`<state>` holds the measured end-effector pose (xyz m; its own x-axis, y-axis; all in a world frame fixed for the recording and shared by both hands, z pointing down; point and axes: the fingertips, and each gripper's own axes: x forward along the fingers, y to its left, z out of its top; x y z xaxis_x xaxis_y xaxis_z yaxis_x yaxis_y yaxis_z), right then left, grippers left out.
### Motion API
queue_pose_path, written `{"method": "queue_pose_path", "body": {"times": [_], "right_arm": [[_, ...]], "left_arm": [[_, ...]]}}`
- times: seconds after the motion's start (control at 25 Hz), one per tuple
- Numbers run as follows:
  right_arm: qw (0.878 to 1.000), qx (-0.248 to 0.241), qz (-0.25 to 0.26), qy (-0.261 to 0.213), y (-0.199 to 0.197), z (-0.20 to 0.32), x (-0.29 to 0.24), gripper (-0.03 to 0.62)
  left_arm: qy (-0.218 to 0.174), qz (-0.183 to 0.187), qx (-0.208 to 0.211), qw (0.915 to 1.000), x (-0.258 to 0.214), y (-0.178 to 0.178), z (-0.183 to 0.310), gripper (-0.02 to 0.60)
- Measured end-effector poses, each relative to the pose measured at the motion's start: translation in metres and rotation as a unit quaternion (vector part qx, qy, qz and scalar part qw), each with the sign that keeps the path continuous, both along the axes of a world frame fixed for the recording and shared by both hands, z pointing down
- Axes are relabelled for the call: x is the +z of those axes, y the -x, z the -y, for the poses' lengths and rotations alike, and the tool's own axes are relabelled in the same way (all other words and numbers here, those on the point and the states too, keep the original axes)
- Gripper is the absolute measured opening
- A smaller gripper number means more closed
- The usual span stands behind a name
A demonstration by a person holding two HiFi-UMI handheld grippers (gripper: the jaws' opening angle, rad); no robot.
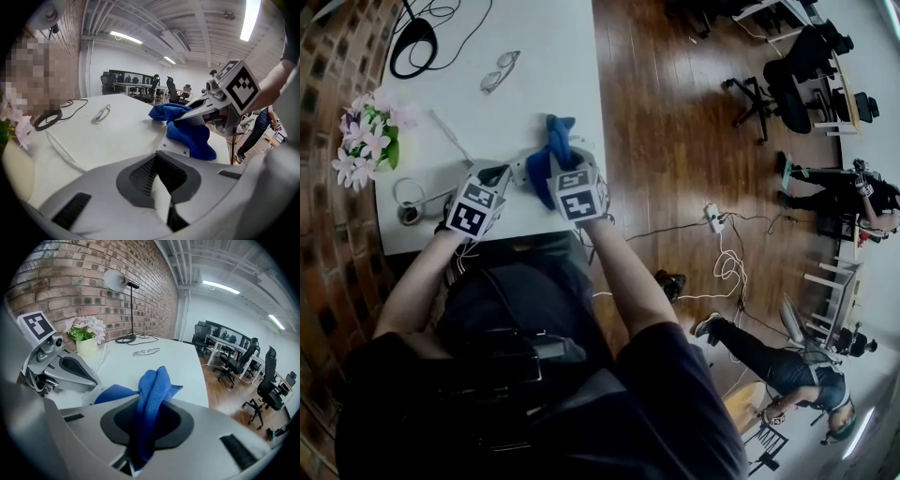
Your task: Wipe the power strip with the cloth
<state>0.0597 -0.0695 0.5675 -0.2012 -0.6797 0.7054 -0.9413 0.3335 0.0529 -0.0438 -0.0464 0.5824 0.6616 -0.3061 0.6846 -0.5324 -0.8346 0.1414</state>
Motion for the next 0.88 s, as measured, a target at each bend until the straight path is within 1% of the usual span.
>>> {"method": "queue_pose_path", "body": {"times": [0.36,0.88], "right_arm": [[1.0,-0.022,0.007,-0.003,0.028,-0.006,0.001,0.058],[0.999,-0.029,0.008,0.009,0.04,-0.007,0.003,0.058]], "left_arm": [[-0.001,-0.003,0.002,1.0,0.001,-0.001,0.0,0.008],[-0.003,-0.009,0.015,0.9999,0.0,-0.001,-0.001,0.008]]}}
